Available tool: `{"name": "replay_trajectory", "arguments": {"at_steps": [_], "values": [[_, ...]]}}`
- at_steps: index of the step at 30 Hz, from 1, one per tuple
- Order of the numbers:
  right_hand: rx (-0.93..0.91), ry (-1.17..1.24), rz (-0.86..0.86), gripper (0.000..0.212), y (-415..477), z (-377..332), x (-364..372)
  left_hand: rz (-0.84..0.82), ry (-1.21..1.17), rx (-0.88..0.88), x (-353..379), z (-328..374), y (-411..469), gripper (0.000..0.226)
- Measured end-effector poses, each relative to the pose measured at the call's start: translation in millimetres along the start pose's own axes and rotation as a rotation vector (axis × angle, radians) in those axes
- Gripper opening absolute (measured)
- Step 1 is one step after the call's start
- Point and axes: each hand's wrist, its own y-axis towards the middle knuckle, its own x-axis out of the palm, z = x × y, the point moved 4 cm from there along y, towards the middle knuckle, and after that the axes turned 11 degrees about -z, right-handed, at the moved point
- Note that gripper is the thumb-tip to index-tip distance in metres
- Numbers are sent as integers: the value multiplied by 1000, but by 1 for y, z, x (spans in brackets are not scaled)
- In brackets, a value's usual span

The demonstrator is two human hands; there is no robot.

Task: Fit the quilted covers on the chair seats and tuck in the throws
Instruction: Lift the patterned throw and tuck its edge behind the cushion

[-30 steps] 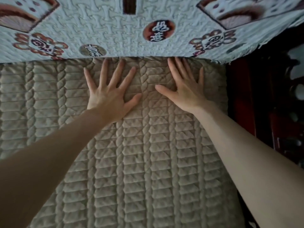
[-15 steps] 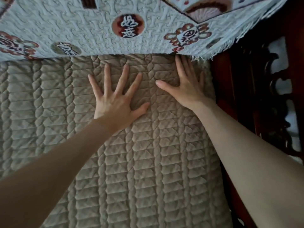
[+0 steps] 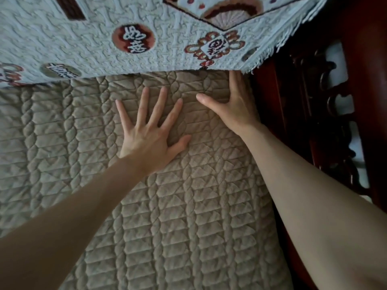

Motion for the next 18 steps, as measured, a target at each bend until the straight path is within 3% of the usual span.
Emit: {"name": "replay_trajectory", "arguments": {"at_steps": [4, 10, 18], "values": [[11, -138, 57, 119, -14, 2, 0, 29, -34, 53, 4, 22, -13, 89], [33, 68, -30, 130, 7, 13, -2, 17, -14, 20, 10, 35, -8, 92], [19, 252, -34, 120, 14, 16, -8, 2, -10, -5, 12, 37, -4, 92]]}}
